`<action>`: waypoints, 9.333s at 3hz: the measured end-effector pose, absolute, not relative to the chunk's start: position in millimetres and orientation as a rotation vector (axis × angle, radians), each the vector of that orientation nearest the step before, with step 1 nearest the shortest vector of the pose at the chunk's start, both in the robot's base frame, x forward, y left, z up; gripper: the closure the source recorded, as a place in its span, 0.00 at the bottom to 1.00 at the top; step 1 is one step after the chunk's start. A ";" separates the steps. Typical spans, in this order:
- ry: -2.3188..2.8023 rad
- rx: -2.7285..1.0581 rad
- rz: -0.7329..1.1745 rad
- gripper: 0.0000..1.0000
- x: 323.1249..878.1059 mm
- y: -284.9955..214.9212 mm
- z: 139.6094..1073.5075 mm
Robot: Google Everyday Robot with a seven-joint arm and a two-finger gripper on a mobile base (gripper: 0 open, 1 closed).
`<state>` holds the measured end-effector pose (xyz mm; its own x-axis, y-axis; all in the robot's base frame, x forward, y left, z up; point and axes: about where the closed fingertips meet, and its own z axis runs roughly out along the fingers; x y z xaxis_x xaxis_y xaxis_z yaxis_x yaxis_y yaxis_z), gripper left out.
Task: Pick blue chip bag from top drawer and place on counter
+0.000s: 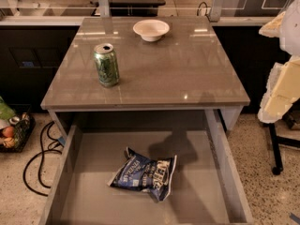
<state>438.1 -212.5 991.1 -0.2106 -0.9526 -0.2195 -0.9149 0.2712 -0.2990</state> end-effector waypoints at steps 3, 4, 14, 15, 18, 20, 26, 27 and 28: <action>2.277 -1.649 -0.293 0.00 443.0 -217.9 945.4; 2.297 -1.646 -0.286 0.00 437.1 -219.5 894.8; 2.295 -1.537 0.256 0.00 416.6 -60.9 636.3; 2.297 -1.493 0.277 0.00 417.8 -51.9 620.1; 2.252 -1.487 0.343 0.16 423.8 -21.4 601.5; 2.248 -1.490 0.337 0.62 423.5 -21.1 603.5; 2.048 -1.526 0.579 1.00 403.4 -6.4 664.3; 1.931 -1.602 0.573 1.00 374.4 -1.2 694.1; 1.901 -1.633 0.460 1.00 348.8 -3.9 732.0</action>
Offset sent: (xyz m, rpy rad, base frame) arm 0.0171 -0.0028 -0.0395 -0.1408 -0.0207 -0.0943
